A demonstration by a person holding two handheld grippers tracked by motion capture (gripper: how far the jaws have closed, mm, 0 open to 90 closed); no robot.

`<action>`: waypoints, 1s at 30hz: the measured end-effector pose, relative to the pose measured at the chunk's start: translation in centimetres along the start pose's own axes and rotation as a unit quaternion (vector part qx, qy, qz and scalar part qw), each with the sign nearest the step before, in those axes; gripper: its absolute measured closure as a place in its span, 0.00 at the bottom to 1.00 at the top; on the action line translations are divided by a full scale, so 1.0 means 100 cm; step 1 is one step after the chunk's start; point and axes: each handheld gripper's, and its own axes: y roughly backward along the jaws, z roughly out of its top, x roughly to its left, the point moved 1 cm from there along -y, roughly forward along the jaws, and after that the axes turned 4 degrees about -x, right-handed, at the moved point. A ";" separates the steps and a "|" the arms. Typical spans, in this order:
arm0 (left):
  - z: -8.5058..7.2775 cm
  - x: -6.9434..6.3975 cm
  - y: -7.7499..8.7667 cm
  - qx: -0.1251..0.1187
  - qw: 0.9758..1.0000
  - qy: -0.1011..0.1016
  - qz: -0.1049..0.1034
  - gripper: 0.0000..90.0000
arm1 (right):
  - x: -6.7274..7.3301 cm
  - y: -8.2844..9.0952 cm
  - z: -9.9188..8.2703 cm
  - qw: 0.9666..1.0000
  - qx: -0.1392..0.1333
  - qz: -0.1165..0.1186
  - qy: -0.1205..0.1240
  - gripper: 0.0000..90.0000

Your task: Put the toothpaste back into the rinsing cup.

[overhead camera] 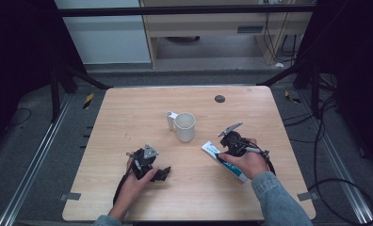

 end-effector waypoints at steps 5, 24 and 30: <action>0.001 0.001 -0.002 0.000 1.000 0.002 0.002 0.00 | 0.002 -0.002 0.004 1.000 0.007 0.002 0.002 0.41; 0.003 0.001 -0.004 0.000 1.000 0.003 0.004 0.00 | 0.002 -0.024 0.001 0.999 0.052 0.004 0.002 0.47; 0.003 0.001 -0.004 0.000 1.000 0.003 0.004 0.00 | 0.004 -0.034 0.001 0.998 0.066 0.008 0.008 0.47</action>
